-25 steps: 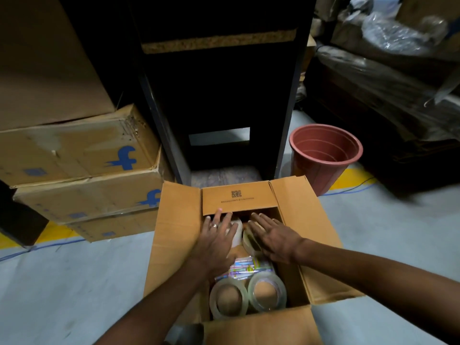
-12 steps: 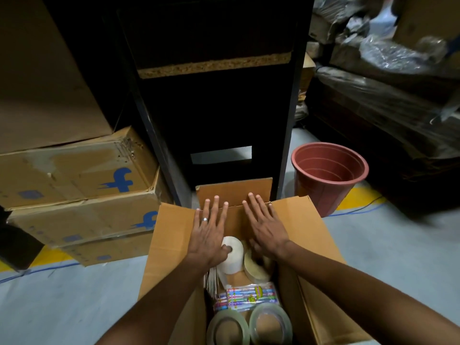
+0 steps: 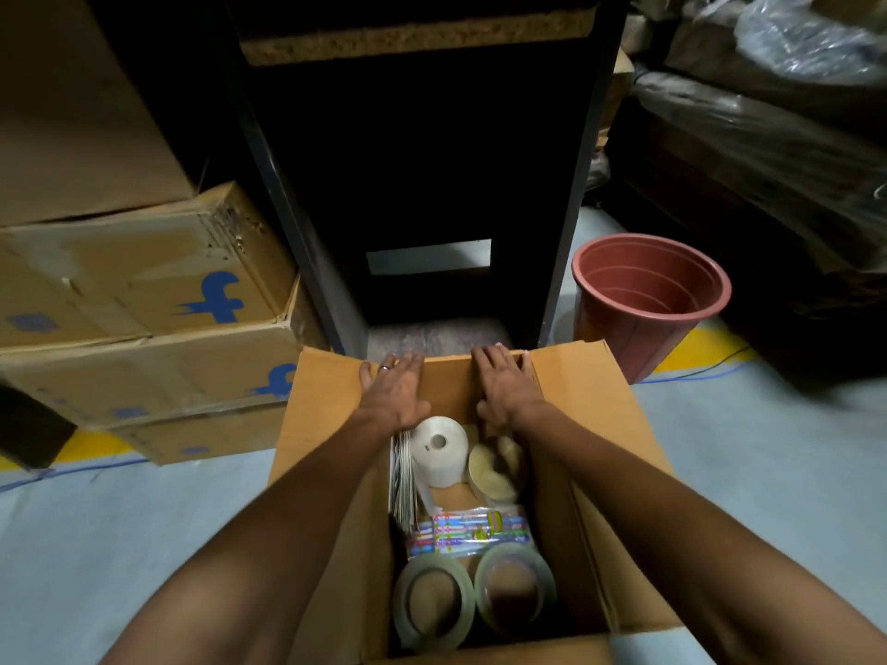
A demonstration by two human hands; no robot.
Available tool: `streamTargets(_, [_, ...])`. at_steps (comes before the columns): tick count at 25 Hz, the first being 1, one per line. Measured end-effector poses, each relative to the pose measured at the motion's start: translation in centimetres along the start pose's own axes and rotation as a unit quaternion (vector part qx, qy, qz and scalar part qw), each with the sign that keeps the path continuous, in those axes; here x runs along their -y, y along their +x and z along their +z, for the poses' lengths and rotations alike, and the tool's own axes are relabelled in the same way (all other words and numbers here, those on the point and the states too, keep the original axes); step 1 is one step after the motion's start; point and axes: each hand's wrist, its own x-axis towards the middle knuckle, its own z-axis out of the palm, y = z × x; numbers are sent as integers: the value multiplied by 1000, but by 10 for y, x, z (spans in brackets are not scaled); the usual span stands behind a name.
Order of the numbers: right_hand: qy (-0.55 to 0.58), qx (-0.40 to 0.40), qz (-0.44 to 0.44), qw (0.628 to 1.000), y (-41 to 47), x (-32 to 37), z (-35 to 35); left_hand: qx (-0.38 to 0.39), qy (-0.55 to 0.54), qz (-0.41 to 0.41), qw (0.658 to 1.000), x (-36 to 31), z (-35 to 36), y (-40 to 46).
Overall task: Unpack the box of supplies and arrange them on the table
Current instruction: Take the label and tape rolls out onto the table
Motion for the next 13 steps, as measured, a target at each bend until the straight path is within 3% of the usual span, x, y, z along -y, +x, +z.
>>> streamTargets(8, [93, 22, 23, 995, 2, -1, -5, 33, -20, 10, 999, 2, 7, -3])
streamTargets(13, [82, 30, -3, 996, -15, -4, -8, 34, 8, 30, 999, 1, 7, -8])
